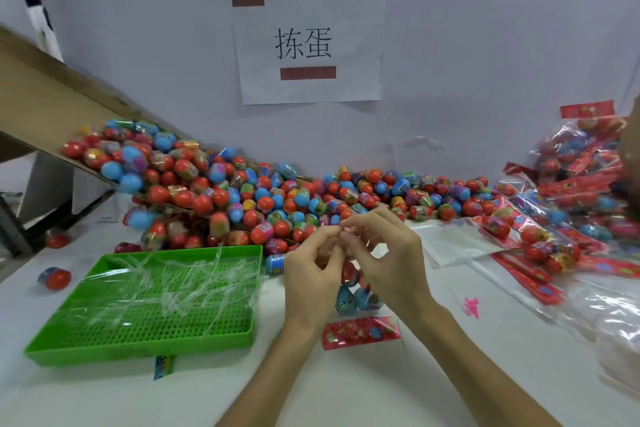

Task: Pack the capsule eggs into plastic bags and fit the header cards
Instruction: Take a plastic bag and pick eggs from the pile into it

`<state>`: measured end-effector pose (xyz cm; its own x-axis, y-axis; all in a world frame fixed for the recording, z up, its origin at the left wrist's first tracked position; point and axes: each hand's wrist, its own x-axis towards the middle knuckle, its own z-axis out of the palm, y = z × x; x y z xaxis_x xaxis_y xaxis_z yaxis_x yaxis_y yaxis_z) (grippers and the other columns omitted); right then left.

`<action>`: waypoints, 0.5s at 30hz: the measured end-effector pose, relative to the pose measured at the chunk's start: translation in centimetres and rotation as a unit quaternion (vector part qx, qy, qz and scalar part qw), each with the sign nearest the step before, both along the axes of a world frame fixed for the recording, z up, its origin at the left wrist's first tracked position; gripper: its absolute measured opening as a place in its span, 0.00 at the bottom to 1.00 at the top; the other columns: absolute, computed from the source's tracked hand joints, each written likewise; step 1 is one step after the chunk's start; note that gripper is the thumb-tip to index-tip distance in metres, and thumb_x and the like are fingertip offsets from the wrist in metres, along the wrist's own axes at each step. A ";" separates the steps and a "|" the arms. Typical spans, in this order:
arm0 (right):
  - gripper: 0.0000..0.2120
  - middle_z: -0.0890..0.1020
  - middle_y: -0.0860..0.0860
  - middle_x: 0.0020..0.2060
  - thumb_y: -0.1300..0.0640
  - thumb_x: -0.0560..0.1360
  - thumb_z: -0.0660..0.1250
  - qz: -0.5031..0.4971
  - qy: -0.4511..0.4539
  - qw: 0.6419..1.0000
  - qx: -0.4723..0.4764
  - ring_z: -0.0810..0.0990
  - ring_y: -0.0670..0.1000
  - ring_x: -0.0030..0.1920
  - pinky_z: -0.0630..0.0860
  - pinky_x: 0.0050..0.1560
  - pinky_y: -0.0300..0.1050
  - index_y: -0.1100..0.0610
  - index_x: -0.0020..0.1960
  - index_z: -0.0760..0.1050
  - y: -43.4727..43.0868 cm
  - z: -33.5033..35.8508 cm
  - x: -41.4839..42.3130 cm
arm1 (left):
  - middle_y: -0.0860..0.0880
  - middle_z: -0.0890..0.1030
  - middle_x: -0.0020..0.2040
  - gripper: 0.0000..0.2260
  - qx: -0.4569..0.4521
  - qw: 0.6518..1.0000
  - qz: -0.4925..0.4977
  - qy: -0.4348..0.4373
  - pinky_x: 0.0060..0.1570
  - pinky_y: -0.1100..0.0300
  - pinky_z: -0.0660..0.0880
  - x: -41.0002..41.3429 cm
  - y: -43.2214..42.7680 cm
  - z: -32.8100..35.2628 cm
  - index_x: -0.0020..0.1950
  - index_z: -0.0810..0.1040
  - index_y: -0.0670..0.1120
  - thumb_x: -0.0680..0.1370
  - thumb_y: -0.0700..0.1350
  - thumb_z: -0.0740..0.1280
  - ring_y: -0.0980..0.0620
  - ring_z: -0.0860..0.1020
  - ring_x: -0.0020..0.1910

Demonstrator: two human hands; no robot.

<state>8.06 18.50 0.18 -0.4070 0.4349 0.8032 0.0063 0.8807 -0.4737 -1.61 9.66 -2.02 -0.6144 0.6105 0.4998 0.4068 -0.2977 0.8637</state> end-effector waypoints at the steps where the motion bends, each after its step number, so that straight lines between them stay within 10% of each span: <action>1: 0.07 0.81 0.46 0.44 0.64 0.75 0.75 0.000 -0.001 1.000 0.001 0.79 0.44 0.42 0.78 0.39 0.35 0.56 0.51 0.83 0.0 0.0 0.0 | 0.56 0.86 0.41 0.10 -0.001 1.000 0.005 0.006 0.39 0.60 0.80 0.0 0.0 0.0 0.55 0.85 0.51 0.81 0.38 0.68 0.56 0.84 0.38; 15: 0.06 0.79 0.45 0.40 0.68 0.75 0.74 0.008 -0.013 1.000 0.003 0.77 0.43 0.41 0.74 0.41 0.32 0.58 0.46 0.82 0.5 0.3 0.5 | 0.62 0.85 0.43 0.12 -0.013 0.996 0.024 0.083 0.42 0.72 0.74 -0.2 0.1 0.0 0.54 0.86 0.50 0.80 0.35 0.68 0.62 0.83 0.41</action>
